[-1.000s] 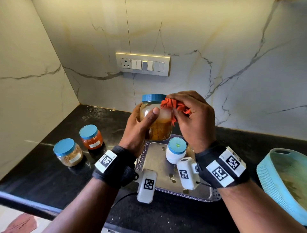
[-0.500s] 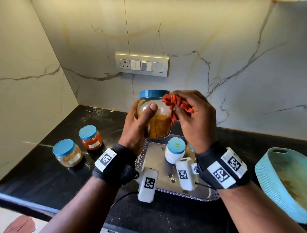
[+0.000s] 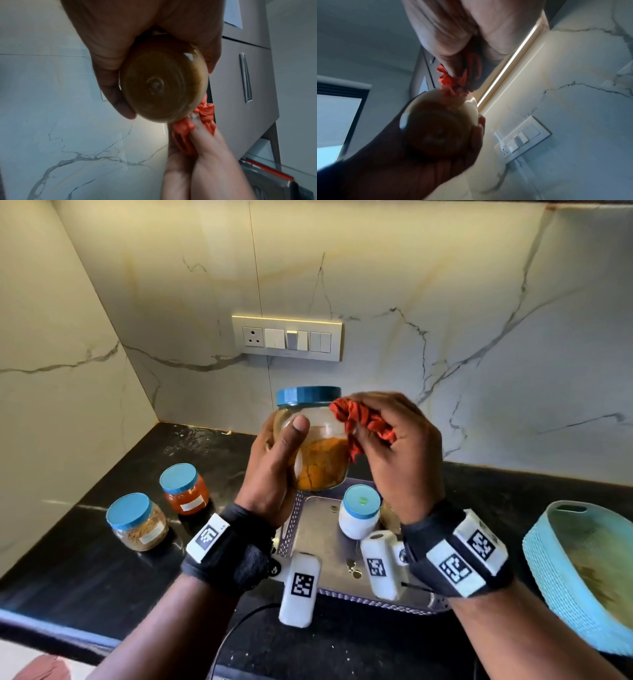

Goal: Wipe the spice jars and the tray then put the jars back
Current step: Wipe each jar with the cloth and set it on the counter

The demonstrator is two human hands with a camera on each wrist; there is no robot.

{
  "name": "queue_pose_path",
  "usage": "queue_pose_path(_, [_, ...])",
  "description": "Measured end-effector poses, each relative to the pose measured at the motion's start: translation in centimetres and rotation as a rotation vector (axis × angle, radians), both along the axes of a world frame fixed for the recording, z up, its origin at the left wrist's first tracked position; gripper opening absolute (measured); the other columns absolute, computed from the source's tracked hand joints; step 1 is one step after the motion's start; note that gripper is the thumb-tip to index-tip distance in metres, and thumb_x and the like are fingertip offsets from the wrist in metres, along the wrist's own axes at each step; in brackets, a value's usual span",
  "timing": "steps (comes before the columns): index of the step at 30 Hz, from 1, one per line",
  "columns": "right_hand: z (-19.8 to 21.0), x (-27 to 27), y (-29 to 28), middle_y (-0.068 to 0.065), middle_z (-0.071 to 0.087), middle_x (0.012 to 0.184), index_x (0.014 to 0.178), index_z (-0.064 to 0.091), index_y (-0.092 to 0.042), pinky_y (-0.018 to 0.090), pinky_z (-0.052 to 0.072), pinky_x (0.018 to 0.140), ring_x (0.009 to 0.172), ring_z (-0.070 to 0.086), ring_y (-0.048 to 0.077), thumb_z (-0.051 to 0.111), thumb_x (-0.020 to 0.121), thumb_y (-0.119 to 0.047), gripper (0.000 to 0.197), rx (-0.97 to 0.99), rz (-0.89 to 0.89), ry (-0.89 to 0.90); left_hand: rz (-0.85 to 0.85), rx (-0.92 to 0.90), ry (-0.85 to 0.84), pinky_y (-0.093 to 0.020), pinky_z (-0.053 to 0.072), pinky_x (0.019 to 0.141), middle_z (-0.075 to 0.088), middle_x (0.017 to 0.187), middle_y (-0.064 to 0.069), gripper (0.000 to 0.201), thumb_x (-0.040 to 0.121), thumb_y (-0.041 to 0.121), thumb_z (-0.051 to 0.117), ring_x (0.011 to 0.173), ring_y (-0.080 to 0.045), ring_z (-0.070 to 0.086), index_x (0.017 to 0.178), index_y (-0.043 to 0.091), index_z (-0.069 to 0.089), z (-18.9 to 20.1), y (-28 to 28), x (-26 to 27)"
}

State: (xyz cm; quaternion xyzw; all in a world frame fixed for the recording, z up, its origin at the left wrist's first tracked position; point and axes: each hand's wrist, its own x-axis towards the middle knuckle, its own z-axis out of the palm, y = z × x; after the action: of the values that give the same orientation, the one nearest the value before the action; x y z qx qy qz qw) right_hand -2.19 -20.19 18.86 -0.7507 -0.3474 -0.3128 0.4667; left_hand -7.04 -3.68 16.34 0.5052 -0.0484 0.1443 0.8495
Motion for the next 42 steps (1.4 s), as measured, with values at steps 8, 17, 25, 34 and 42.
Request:
queue_pose_path(8, [-1.0,-2.0,-1.3,0.009,0.069,0.110,0.111,0.074,-0.004,0.030,0.052,0.097,0.106,0.065,0.021,0.068,0.081,0.002,0.032,-0.083,0.122,-0.081,-0.150,-0.039,0.041,-0.045,0.061,0.077,0.070,0.122,-0.016,0.067,0.069,0.060,0.085,0.106,-0.031,0.071,0.124,0.024,0.071,0.9,0.8,-1.3])
queue_pose_path(17, [-1.6,-3.3,-1.9,0.008,0.070,0.110,0.111,0.075,-0.005,0.030,0.052,0.097,0.107,0.066,0.020,0.071,0.076,0.009,0.038,-0.086,0.157,-0.053,-0.185,-0.176,0.055,-0.046,0.060,0.084,0.068,0.120,-0.020,0.090,0.066,0.060,0.086,0.104,-0.033,0.069,0.136,0.012,0.058,0.7,0.2,-0.9])
queue_pose_path(25, [-2.2,-3.0,-1.8,0.009,0.069,0.108,0.111,0.077,-0.007,0.034,0.053,0.092,0.101,0.066,0.025,0.055,0.080,0.003,0.039,-0.276,0.113,-0.195,-0.157,-0.011,0.165,-0.048,0.056,0.088,0.064,0.127,-0.029,0.054,0.092,0.043,0.063,0.108,-0.037,0.066,0.134,0.010,0.063,0.3,1.2,-1.1])
queue_pose_path(34, [0.2,0.0,-0.9,0.006,0.070,0.111,0.115,0.074,-0.007,0.025,0.053,0.094,0.105,0.064,0.014,0.071,0.085,-0.006,0.030,-0.115,0.018,-0.063,0.018,0.026,0.127,-0.070,0.050,0.098,0.062,0.133,-0.030,0.082,0.076,0.043,0.084,0.123,-0.051,0.060,0.139,0.001,0.052,-0.7,0.0,-0.4])
queue_pose_path(42, [-1.6,-3.0,-0.6,0.007,0.069,0.112,0.113,0.076,-0.009,0.031,0.053,0.095,0.104,0.065,0.022,0.061,0.082,0.003,0.036,-0.257,0.116,-0.187,0.007,-0.056,0.104,-0.058,0.057,0.091,0.062,0.126,-0.030,0.096,0.068,0.053,0.090,0.115,-0.048,0.062,0.138,0.000,0.053,0.2,0.8,-0.8])
